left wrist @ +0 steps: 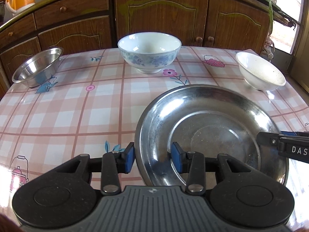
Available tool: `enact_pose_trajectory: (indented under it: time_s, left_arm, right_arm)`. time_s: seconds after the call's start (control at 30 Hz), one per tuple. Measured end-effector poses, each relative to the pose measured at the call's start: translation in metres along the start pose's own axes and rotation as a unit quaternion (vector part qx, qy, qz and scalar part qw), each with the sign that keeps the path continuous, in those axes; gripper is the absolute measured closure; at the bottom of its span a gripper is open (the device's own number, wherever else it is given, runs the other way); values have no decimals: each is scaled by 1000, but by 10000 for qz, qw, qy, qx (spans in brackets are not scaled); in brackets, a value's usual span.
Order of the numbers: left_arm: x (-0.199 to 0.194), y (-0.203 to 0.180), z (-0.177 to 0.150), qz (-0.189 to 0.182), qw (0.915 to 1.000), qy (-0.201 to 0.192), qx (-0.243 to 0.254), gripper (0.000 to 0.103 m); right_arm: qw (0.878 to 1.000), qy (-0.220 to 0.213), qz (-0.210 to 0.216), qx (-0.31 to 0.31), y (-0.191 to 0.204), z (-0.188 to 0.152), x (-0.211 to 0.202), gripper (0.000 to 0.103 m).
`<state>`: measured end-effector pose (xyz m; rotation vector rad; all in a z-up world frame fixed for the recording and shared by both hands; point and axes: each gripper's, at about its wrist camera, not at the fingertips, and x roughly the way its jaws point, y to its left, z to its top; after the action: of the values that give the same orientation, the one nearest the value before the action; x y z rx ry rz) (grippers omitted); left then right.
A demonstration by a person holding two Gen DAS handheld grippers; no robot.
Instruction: Organize plates and bowls
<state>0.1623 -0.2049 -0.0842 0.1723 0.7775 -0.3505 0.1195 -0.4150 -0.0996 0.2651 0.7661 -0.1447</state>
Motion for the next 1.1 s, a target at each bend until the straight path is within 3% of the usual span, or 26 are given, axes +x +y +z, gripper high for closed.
enact_pose_trajectory:
  time_s: [0.33, 0.47, 0.7, 1.1]
  left_arm:
    - [-26, 6, 4, 144, 9999, -90, -6, 61]
    - [-44, 13, 4, 212, 9997, -129, -71, 56]
    - [-75, 29, 4, 366, 9987, -234, -251, 43]
    - [-119, 69, 7, 626, 9947, -523, -624, 36]
  right_arm:
    - [9993, -350, -30, 106, -3, 0, -24, 66]
    - [9989, -460, 73, 87, 3, 1, -41, 59]
    - [9978, -585, 291, -52, 30, 3, -75, 42]
    - [9944, -650, 651, -521, 103, 12, -100, 39]
